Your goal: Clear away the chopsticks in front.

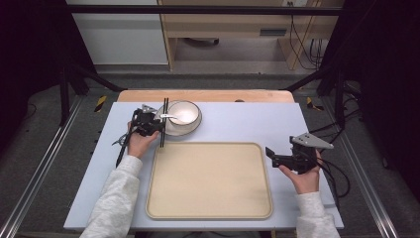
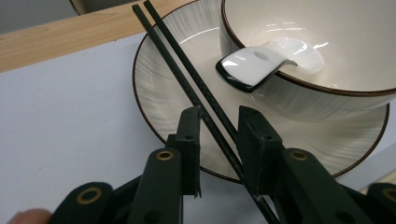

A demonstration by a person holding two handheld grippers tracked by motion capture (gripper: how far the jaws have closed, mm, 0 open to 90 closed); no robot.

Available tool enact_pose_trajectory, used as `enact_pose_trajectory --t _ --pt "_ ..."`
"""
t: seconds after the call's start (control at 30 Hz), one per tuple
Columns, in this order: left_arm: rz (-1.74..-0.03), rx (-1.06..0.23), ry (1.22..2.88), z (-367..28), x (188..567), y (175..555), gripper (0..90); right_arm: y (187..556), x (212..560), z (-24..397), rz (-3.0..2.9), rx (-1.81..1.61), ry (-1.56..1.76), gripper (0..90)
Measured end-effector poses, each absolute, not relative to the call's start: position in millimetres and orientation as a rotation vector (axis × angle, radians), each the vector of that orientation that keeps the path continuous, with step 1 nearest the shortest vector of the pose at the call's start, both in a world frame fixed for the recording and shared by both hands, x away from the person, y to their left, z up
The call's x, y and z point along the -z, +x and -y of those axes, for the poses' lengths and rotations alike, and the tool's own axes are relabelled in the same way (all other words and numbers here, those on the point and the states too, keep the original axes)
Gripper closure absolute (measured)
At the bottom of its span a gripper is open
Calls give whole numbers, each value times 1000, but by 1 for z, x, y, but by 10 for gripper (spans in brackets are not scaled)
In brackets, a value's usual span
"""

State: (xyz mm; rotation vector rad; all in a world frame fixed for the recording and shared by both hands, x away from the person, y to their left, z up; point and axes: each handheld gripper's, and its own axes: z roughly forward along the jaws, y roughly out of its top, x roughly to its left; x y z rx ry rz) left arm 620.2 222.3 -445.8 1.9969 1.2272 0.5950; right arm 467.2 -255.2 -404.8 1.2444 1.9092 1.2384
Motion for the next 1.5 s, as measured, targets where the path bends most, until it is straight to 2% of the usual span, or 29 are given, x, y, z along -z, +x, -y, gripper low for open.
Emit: enact_pose_trajectory --t 0.27,0.5,0.7,0.83,1.2,1.33,1.5 --pt "-1237 -580 2000 -223 448 621 806 467 405 255 -1910 -1237 1242 28" --pt "-1239 -584 2000 -224 448 621 825 467 405 255 -1910 -1232 1240 29" --pt "-1235 -605 1997 -222 447 627 737 467 405 255 -1909 -1234 1242 29" --pt "-1252 -619 1981 -223 451 632 733 468 405 254 -1913 -1234 1244 30" --pt "-1263 -659 1989 -219 458 634 796 468 406 255 -1916 -1227 1240 30" --pt "-1278 -689 1981 -218 457 633 851 468 407 255 -1918 -1223 1236 30" --pt "-1305 -699 1965 -218 457 632 856 468 407 254 -1916 -1227 1242 30"
